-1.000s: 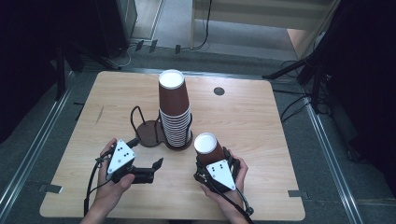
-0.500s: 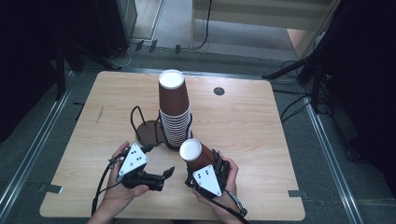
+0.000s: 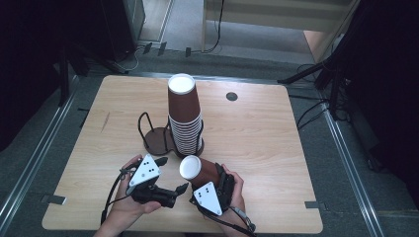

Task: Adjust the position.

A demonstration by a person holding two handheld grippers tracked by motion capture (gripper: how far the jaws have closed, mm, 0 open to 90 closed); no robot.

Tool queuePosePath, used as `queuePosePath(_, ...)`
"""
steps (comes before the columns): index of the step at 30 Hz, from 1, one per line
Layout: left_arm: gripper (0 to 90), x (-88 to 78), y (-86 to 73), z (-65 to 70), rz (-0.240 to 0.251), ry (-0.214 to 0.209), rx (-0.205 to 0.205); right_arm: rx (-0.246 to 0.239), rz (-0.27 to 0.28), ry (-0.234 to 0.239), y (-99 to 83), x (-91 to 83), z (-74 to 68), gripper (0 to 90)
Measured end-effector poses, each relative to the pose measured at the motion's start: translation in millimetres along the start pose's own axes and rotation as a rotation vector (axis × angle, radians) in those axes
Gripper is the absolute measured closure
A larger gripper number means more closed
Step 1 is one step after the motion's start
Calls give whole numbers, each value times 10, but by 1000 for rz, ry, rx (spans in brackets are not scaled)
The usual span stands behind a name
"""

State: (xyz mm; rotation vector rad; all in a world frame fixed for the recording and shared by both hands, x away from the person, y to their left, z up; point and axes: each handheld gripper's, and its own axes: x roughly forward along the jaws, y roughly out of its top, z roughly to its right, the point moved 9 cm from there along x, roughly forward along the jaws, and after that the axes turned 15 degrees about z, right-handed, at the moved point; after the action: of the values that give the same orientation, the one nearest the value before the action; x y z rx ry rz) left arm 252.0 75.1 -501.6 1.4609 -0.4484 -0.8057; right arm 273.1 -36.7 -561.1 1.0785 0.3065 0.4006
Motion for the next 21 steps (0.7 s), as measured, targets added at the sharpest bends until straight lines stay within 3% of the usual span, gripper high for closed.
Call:
queuePosePath(11,78,-17,10,88,-43,-64,36,-39,37,40,76,-49,-82,121)
queuePosePath(16,78,-15,17,123,-44,-77,44,-78,48,67,78,-62,-151,121)
queuePosePath(21,98,-18,7,133,-51,-79,51,-81,58,87,98,-73,-199,121)
